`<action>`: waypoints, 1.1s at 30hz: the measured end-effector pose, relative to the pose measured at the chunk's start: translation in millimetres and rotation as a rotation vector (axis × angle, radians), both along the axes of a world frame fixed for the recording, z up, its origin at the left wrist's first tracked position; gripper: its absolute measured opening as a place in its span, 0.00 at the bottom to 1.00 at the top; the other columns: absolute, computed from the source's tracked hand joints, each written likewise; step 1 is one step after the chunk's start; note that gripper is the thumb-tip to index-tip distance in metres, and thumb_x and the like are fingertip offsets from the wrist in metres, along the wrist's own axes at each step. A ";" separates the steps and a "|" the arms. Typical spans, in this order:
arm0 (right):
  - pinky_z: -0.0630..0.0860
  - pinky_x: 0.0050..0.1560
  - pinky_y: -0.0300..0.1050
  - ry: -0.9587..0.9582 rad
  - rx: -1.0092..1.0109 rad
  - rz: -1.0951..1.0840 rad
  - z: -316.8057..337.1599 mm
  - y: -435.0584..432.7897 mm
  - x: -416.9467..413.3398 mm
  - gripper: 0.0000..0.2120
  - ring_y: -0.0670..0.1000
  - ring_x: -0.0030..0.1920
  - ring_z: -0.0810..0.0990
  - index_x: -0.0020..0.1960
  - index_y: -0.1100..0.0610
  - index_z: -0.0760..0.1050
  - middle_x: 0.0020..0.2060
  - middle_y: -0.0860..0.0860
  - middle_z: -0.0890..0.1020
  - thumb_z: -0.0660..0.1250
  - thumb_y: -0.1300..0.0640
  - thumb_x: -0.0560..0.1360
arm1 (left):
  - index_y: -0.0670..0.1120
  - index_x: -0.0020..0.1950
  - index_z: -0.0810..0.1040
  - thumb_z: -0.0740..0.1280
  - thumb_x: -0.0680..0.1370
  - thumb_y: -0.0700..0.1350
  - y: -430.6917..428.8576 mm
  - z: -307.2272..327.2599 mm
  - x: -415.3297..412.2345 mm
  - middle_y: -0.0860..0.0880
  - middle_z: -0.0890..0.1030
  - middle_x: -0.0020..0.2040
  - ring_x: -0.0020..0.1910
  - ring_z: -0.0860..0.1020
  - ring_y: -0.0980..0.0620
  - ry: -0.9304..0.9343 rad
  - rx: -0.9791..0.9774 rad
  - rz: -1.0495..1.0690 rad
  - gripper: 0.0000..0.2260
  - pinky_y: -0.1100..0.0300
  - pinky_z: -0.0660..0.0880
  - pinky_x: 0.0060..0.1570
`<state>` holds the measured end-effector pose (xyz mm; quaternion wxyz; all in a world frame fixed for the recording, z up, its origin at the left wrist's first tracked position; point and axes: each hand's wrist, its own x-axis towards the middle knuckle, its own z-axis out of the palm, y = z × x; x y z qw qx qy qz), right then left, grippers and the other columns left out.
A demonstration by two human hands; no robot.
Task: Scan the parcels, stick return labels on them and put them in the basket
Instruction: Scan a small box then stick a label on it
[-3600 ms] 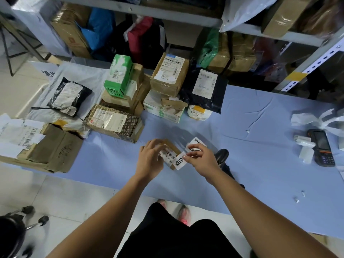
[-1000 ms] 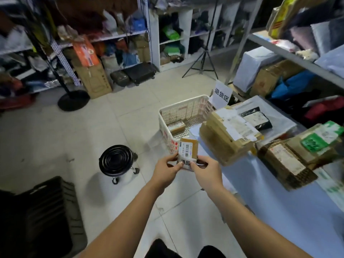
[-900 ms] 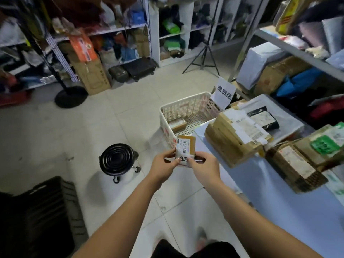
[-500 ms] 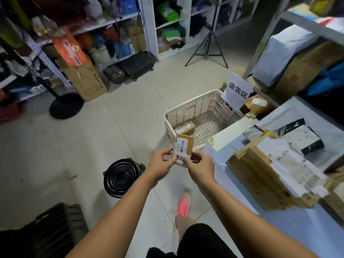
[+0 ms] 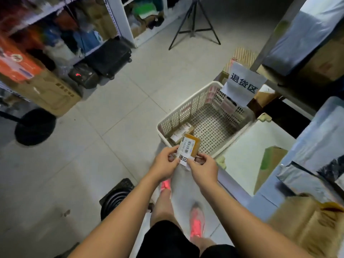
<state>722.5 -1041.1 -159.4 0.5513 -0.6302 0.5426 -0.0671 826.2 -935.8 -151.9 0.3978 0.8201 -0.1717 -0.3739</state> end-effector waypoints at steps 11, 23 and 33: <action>0.82 0.49 0.46 0.122 0.067 -0.189 -176.3 -64.9 153.8 0.21 0.43 0.41 0.83 0.60 0.56 0.78 0.46 0.50 0.84 0.77 0.61 0.68 | 0.46 0.69 0.77 0.69 0.74 0.36 -93.1 -165.6 165.3 0.47 0.81 0.60 0.56 0.79 0.50 0.018 0.087 -0.199 0.22 0.65 0.71 0.56; 0.82 0.48 0.46 0.109 0.198 -0.298 -486.3 -109.4 245.1 0.23 0.51 0.41 0.83 0.64 0.60 0.76 0.44 0.54 0.83 0.75 0.64 0.71 | 0.49 0.67 0.78 0.69 0.72 0.34 -161.8 -469.5 261.1 0.50 0.83 0.55 0.46 0.79 0.54 -0.035 0.236 -0.404 0.24 0.58 0.76 0.51; 0.68 0.32 0.26 0.273 0.164 -0.220 -582.2 -107.7 253.4 0.19 0.43 0.38 0.80 0.60 0.56 0.75 0.40 0.49 0.80 0.75 0.60 0.71 | 0.47 0.66 0.78 0.67 0.74 0.35 -172.9 -570.5 259.6 0.48 0.84 0.57 0.52 0.81 0.49 -0.027 0.394 -0.352 0.21 0.65 0.71 0.47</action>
